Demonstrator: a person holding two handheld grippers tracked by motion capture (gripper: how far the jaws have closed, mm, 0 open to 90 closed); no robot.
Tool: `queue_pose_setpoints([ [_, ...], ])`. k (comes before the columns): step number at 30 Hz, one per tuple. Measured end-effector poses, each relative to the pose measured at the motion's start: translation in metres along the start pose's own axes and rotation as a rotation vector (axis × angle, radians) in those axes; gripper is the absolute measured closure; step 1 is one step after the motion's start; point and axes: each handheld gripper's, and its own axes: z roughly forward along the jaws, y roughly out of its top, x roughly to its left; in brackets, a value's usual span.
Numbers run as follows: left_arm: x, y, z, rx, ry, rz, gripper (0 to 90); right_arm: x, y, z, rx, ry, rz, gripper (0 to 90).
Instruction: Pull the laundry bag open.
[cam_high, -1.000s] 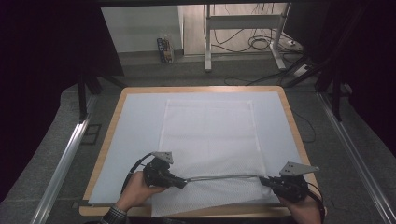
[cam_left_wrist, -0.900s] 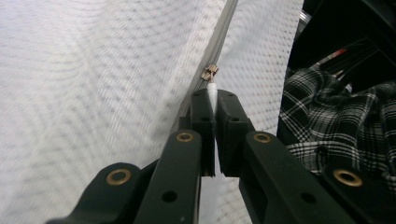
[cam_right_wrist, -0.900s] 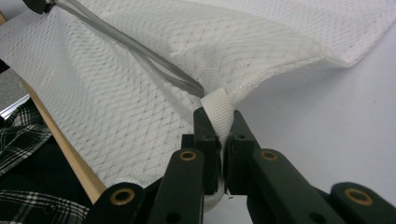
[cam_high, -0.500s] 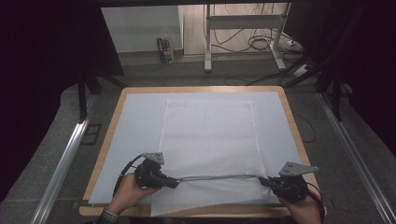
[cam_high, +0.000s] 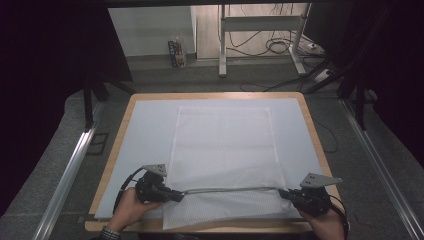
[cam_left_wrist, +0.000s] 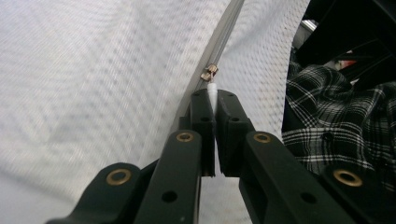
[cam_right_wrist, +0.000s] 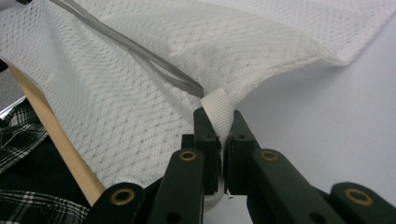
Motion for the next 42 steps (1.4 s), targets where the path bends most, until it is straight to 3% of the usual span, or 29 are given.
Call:
queue_pose_setpoints([
  [17,0.001,-0.013,-0.008,0.006,0.005,-0.008,87.2,-0.002,-0.001,-0.001,0.004,-0.004,0.003,85.2],
  [42,0.003,-0.033,-0.026,-0.024,0.059,-0.046,87.2,-0.002,-0.001,-0.001,0.009,-0.028,0.006,85.4],
])
